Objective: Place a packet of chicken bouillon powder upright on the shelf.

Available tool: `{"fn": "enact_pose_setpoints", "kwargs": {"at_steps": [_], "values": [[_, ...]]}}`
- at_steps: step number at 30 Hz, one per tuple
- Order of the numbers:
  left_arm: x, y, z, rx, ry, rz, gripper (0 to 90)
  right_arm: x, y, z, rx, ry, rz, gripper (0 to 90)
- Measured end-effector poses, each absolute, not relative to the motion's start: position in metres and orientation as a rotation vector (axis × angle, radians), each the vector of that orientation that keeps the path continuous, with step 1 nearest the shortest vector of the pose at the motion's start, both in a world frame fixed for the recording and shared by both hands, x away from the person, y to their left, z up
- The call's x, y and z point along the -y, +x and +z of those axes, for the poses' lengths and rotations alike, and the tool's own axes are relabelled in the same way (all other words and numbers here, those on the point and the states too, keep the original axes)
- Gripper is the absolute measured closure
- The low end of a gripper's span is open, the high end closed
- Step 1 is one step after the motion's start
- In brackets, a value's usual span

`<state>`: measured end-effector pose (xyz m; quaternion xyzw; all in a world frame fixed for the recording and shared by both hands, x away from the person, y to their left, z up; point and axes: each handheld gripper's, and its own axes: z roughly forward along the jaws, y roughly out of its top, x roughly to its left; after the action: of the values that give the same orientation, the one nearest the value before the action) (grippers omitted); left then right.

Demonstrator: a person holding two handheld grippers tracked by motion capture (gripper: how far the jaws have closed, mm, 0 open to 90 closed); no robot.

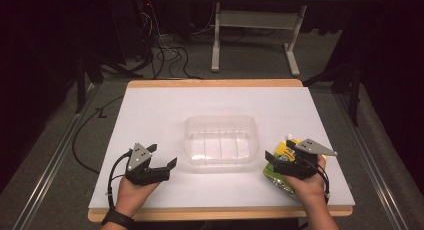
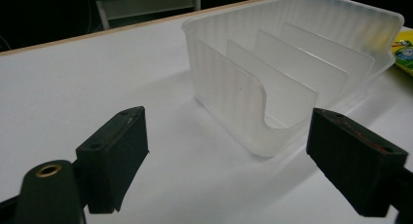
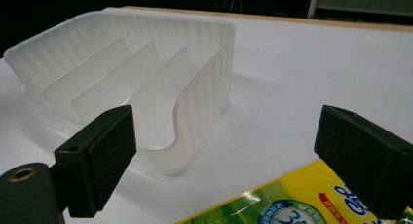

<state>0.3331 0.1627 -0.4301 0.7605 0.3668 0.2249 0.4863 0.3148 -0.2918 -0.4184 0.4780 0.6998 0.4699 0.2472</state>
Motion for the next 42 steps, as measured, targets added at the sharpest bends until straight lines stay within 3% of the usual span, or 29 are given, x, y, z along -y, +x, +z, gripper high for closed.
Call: {"fn": "enact_pose_setpoints", "kwargs": {"at_steps": [19,27,36,42], "values": [[-0.161,0.334,-0.431,-0.905,1.857,0.582,9.5,0.303,0.304,-0.414,-1.894,1.281,1.272,6.3],[-0.162,0.337,-0.433,-0.905,1.862,0.556,15.9,0.309,0.3,-0.415,-1.888,1.309,1.245,9.8],[-0.161,0.351,-0.433,-0.918,1.824,0.542,21.9,0.336,0.279,-0.425,-1.836,1.42,1.157,23.7],[-0.156,0.357,-0.43,-0.913,1.794,0.549,28.9,0.353,0.261,-0.433,-1.812,1.487,1.07,47.1]]}}
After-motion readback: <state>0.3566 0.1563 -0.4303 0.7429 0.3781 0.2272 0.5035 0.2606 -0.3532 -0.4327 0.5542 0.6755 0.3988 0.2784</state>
